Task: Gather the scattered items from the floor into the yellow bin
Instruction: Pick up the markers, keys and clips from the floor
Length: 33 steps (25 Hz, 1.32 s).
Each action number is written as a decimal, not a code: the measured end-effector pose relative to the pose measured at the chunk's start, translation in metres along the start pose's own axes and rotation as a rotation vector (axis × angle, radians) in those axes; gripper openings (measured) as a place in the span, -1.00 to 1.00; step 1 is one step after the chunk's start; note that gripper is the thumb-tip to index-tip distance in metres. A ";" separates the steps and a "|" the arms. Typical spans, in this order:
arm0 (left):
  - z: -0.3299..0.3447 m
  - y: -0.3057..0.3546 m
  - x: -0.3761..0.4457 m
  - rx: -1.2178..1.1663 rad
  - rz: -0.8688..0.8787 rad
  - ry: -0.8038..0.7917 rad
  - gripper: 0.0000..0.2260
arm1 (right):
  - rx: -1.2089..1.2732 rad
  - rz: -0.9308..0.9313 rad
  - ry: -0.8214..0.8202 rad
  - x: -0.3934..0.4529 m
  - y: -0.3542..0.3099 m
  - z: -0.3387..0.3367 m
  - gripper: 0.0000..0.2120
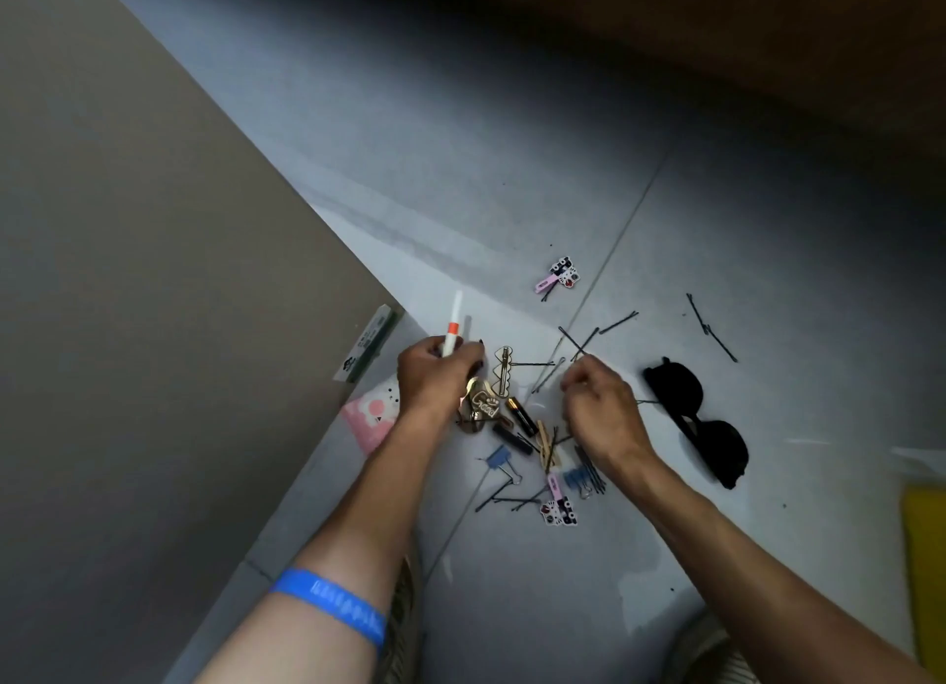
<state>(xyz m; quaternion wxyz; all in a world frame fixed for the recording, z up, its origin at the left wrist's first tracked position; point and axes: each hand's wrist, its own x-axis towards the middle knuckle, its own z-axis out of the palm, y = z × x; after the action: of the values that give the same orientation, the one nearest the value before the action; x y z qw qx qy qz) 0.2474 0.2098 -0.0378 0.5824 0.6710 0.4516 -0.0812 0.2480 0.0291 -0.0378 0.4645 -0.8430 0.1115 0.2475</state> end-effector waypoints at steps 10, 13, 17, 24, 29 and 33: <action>-0.031 -0.027 -0.054 -0.906 -0.254 -0.555 -0.79 | -0.512 -0.317 -0.149 -0.009 0.010 0.025 -0.94; -0.030 -0.033 -0.053 -0.761 -0.268 -0.454 -0.84 | 0.100 -0.040 -0.121 -0.004 0.009 0.016 -0.87; -0.025 -0.037 -0.043 -0.348 -0.195 -0.198 -0.95 | 0.826 0.323 -0.267 0.001 -0.005 0.006 -0.78; -0.013 -0.035 -0.026 0.292 0.104 0.069 -0.81 | 0.633 0.178 -0.393 0.014 -0.021 0.009 -0.68; -0.008 -0.031 -0.020 0.682 0.191 0.051 -0.80 | -0.485 -0.351 -0.082 0.036 -0.032 0.031 -0.72; -0.013 -0.024 -0.021 0.397 0.099 -0.070 -0.85 | -0.484 -0.376 -0.080 0.042 -0.021 0.037 -0.80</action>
<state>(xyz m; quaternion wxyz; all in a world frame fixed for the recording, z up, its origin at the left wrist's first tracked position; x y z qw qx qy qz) 0.2129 0.2081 -0.0368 0.4575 0.7906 0.3729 -0.1632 0.2809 0.0733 -0.0611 0.2916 -0.9246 -0.1269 0.2096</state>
